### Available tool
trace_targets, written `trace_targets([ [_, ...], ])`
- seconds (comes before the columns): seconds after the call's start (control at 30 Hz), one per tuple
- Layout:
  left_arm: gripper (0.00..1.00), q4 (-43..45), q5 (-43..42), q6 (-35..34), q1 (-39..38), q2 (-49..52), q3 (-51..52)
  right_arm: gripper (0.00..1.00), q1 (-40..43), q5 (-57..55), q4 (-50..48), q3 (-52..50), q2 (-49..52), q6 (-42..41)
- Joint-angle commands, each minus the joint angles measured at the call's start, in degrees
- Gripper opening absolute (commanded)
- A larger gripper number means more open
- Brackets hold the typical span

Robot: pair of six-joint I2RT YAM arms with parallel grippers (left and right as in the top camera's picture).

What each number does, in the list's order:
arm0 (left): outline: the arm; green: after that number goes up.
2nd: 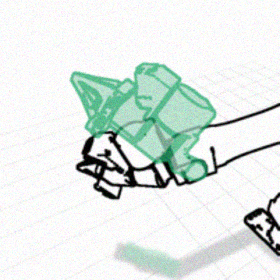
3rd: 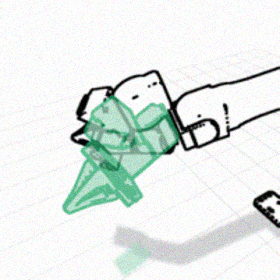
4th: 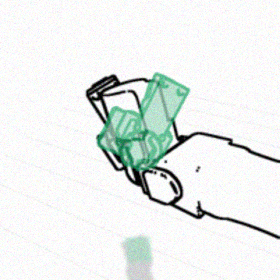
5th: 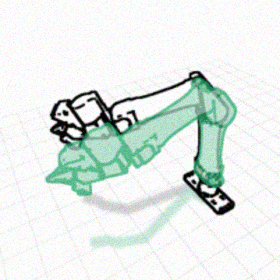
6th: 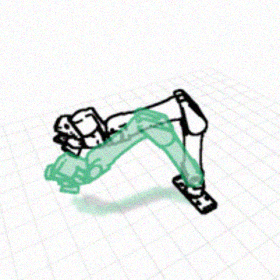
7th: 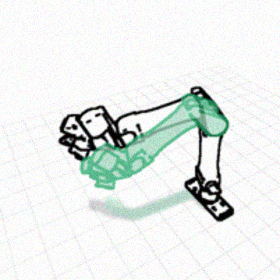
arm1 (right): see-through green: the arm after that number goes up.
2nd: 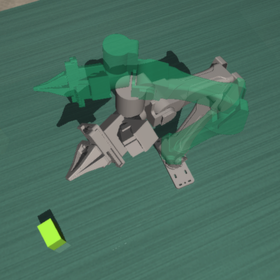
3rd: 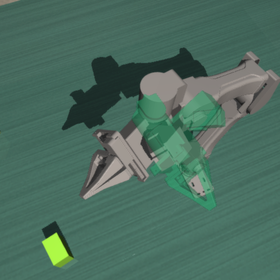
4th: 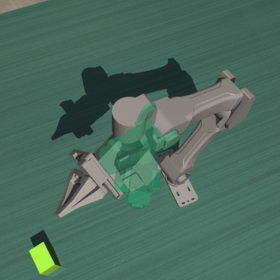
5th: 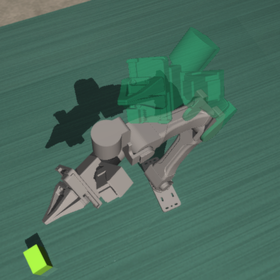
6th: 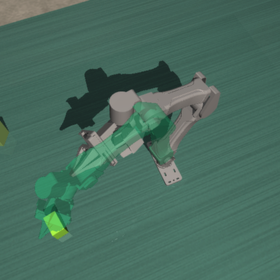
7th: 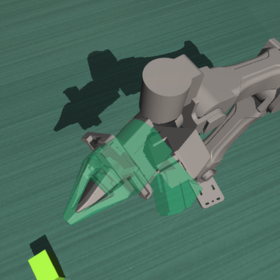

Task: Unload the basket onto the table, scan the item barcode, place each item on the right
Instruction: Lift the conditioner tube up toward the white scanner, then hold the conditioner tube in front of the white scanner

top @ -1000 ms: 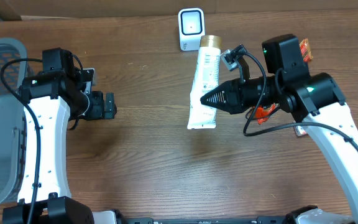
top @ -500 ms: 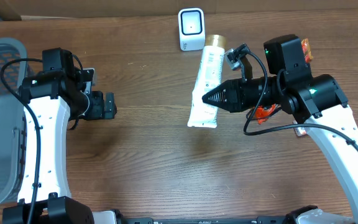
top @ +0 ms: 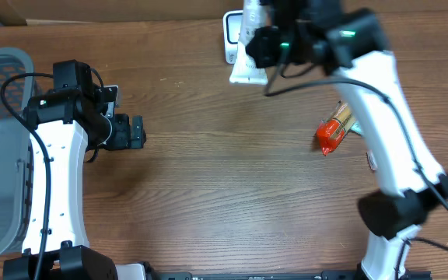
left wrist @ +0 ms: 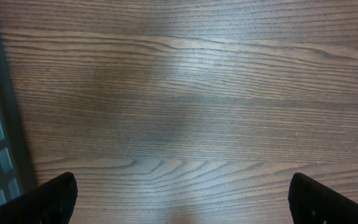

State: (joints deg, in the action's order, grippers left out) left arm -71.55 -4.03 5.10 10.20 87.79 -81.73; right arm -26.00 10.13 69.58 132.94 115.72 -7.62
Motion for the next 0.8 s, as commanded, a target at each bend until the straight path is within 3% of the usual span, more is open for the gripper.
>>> trace_targets([
  [0.0,0.99,0.04,0.00,1.11,-0.11,0.13,-0.04,0.04,-2.78,-27.82,-3.08,2.12,4.68,5.64],
  [0.2,1.00,0.04,0.00,1.09,-0.11,0.13,-0.04,0.04,-4.79,-48.94,-10.58,2.12,14.49,15.98],
  [0.3,1.00,0.04,0.00,1.09,-0.11,0.13,-0.04,0.04,-4.85,-55.30,-15.63,2.10,18.97,24.98],
  [0.77,1.00,0.04,0.00,1.11,-0.11,0.13,-0.04,0.04,-4.46,-62.03,-37.92,2.08,29.68,53.48],
])
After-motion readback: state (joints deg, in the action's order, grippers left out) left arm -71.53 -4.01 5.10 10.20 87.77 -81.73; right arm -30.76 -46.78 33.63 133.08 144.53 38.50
